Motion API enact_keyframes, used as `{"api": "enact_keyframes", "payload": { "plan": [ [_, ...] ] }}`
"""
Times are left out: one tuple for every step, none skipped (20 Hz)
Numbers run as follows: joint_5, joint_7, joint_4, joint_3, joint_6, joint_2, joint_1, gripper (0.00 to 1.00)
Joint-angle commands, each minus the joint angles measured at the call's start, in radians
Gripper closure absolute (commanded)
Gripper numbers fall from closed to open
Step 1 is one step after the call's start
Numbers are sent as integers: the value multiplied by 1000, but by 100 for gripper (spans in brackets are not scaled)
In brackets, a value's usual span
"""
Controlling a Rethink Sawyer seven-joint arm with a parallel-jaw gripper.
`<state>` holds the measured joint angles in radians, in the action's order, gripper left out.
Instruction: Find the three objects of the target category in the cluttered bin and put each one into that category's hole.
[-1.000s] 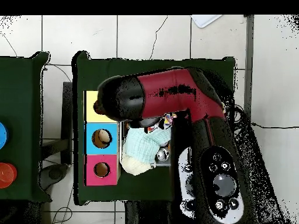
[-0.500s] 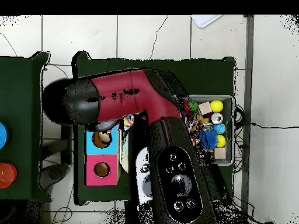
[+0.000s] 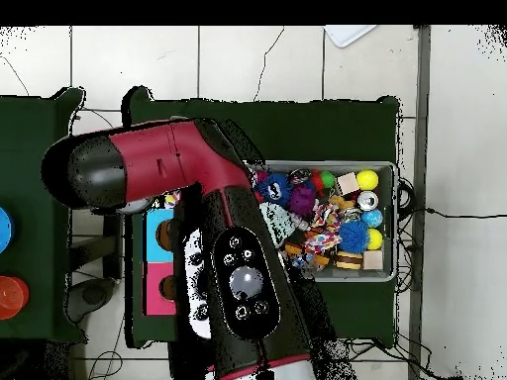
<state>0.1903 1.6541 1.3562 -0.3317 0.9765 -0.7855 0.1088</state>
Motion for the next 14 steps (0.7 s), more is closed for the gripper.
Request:
{"api": "enact_keyframes", "payload": {
  "plan": [
    [-3,308,3,95,-79,130,-16,100],
    [14,310,3,106,-84,140,-25,100],
    [27,313,4,118,-78,151,-33,100],
    [43,317,6,132,-89,155,-42,100],
    [47,320,10,141,-92,164,-48,100],
    [54,317,1,149,-94,176,-54,100],
    [59,312,-1,158,-91,185,-59,100],
    [63,312,-1,167,-95,192,-66,100],
    [66,310,-2,175,-94,198,-72,100],
    [68,312,1,184,-100,205,-79,100],
    [68,312,0,192,-102,211,-85,100],
    [66,314,-11,198,-105,226,-88,100],
    [64,316,-11,203,-122,232,-92,100],
    [63,316,-11,208,-135,238,-95,100]
  ]
}}
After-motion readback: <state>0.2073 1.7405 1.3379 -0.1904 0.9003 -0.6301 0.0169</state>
